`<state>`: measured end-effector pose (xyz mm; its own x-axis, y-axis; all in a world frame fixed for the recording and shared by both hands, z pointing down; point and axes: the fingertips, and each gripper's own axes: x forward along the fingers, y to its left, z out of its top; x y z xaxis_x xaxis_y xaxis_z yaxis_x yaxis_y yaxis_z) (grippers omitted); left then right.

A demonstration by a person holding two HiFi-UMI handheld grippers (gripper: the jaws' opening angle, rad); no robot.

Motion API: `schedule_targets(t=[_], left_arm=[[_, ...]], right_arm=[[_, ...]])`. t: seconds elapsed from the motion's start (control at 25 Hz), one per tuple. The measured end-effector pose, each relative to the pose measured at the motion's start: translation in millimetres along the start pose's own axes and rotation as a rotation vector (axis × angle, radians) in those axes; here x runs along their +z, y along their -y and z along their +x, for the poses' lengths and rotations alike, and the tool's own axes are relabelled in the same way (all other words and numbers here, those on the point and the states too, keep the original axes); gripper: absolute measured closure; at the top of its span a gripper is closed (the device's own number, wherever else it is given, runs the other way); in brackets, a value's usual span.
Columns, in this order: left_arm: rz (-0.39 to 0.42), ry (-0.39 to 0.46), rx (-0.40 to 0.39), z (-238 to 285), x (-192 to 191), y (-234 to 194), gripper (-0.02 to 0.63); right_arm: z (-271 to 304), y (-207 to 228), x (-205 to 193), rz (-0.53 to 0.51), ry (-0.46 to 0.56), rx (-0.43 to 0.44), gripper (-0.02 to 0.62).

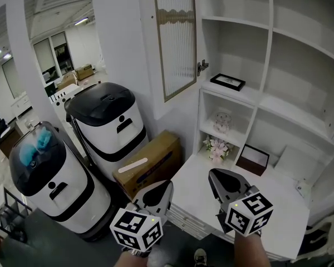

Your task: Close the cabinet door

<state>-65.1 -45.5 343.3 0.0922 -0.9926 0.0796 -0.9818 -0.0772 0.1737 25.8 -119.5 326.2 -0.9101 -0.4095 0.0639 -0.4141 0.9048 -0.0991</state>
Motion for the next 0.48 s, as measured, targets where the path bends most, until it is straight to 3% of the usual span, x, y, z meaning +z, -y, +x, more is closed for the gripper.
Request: schedule_targets(t=[0.48], left_arm=[[0.005,-0.004,0.16,15,1,-11,0.601]], right_arm=[[43,11,1,0.006,-0.009,0.181,0.591]])
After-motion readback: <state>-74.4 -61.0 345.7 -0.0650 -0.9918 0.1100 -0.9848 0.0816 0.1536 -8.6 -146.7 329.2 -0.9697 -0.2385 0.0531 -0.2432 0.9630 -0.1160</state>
